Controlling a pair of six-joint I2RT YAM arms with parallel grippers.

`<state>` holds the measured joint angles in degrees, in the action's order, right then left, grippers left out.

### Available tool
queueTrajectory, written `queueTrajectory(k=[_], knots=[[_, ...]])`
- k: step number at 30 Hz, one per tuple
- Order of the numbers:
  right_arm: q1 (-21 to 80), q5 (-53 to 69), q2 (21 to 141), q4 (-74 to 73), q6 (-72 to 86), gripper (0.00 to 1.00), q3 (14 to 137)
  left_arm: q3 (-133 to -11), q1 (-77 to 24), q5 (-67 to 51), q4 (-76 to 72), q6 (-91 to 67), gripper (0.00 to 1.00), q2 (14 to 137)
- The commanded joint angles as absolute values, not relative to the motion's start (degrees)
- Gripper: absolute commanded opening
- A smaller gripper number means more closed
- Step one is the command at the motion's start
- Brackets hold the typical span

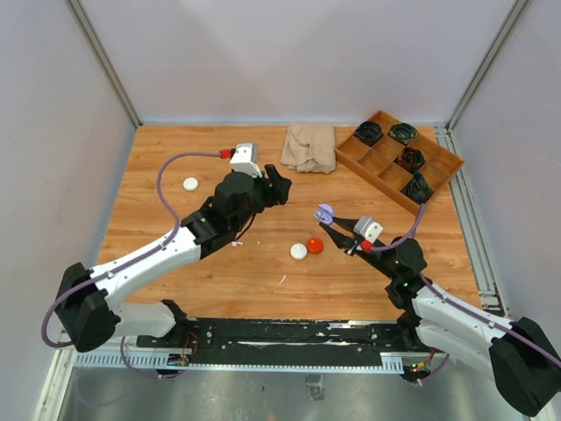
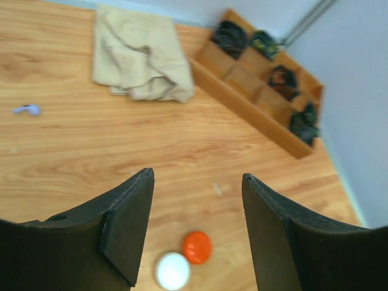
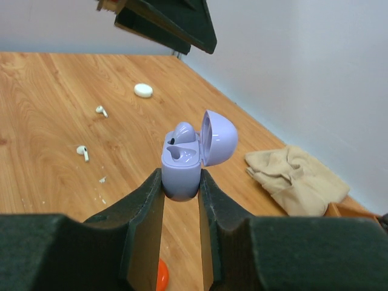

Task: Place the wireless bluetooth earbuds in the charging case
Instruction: Place the earbud in the charging case, then pick up the earbud from the center of the board.

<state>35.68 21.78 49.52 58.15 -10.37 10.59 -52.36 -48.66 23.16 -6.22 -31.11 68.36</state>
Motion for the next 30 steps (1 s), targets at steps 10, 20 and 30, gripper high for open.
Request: queueTrajectory(k=[10,20,30], knots=[[37.30,18.57,50.90,58.33,-11.43,0.01,8.11,-66.19,-29.96,5.76,4.09,-10.21,0.66,90.52],[37.22,19.23,52.81,60.11,-10.07,0.01,8.04,-81.21,-21.81,-0.82,10.35,-0.17,0.66,107.88],[37.19,19.92,50.70,57.87,-10.59,0.01,8.40,-97.01,-18.67,-5.55,21.03,10.67,0.63,124.25]])
